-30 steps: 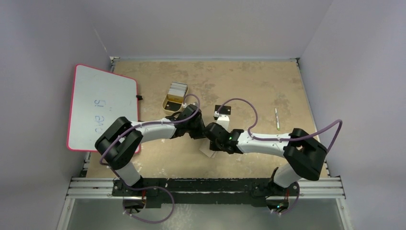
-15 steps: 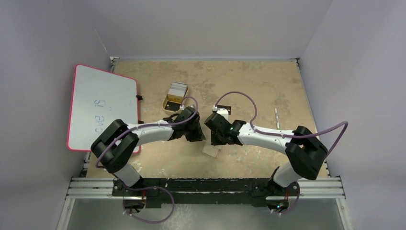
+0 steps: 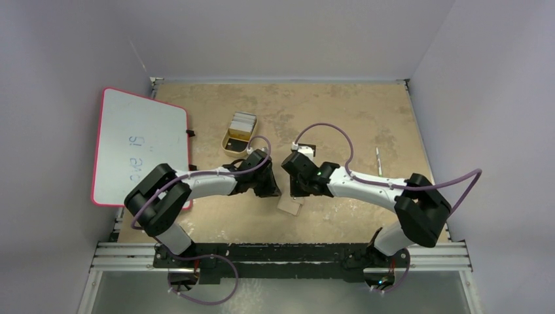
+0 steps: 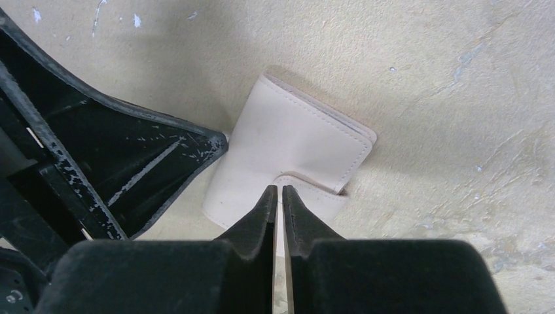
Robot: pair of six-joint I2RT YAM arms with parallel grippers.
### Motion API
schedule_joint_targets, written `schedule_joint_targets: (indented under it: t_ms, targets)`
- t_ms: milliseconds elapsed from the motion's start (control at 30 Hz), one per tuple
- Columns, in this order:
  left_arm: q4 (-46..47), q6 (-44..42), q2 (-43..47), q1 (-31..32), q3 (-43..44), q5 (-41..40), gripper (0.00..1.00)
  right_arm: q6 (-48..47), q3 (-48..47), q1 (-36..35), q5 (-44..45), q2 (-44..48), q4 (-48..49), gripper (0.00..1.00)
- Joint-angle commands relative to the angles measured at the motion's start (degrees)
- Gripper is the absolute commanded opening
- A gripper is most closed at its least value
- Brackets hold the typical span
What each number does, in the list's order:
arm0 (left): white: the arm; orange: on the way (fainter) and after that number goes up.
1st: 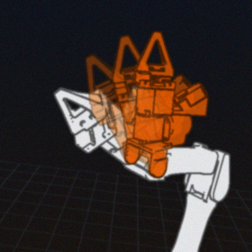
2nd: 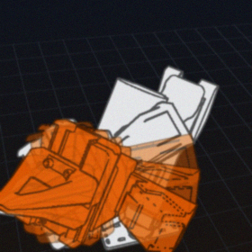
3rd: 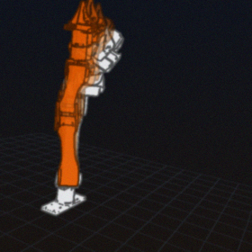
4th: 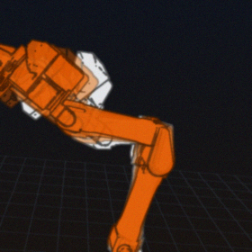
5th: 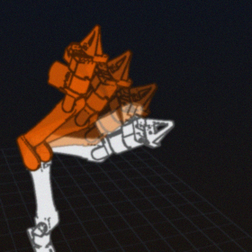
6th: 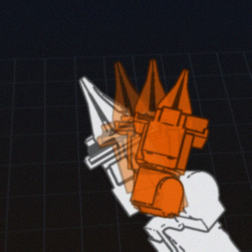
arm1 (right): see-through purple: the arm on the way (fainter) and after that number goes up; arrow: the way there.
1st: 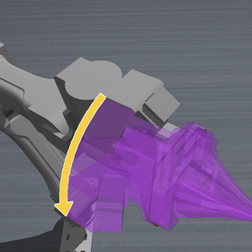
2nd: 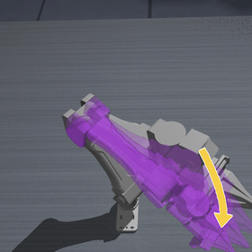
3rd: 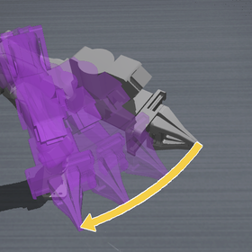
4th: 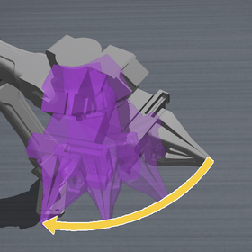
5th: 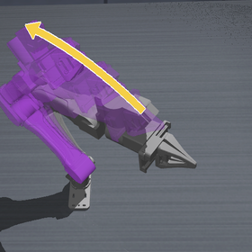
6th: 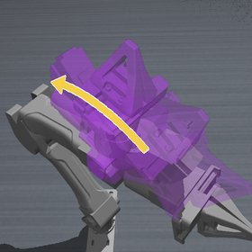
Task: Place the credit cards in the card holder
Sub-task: Close the card holder at the center of the board, then reset both arms
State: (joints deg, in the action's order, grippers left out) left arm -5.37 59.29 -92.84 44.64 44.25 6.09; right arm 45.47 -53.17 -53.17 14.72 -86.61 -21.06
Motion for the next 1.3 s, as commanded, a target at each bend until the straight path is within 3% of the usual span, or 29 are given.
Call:
schedule_joint_targets:
  t_ms: [0, 233, 400, 600, 700, 900, 1000, 1267]
  targets:
    - [3.87, 1.23, 1.79, 0.53, -0.9, 1.78, 0.14, -0.5, 0.01, 0.29, -2.21, 0.68, 1.2, 0.06]
    - [3.73, 2.14, 4.46, 1.23, -0.96, 0.42, 0.12, -0.16, 0.83, 0.53, -2.06, 1.81, 1.62, 0.07]
    - [-6.27, -2.36, 11.92, 1.1, 5.1, -9.41, 0.22, -0.57, -1.75, 1.8, 2.46, 6.31, -2.96, 0.13]
    - [-23.59, -10.01, 23.34, 1.06, 17.6, -27.91, 0.38, 0.0, -7.18, 2.01, 11.53, 18.89, -8.84, 0.34]
    - [-31.35, -13.36, 27.34, 1.07, 24.6, -34.5, 0.55, -0.43, -9.28, 2.02, 15.7, 26.22, -10.41, 0.48]
    - [-38.13, -18.59, 33.59, 1.07, 31.9, -37.63, 0.64, -2.3, -13.31, 2.09, 22.26, 37.11, -15.08, 0.91]
    - [-38.11, -19.66, 36.87, 1.15, 31.12, -36.74, 0.65, -1.22, -14.3, 2.07, 23.9, 39.42, -17.74, 0.99]
    - [-34.02, -16.4, 41.8, 1.09, 23.94, -33.16, 0.67, 3.05, -9.68, 2.04, 23.82, 46.82, -16.25, 0.99]
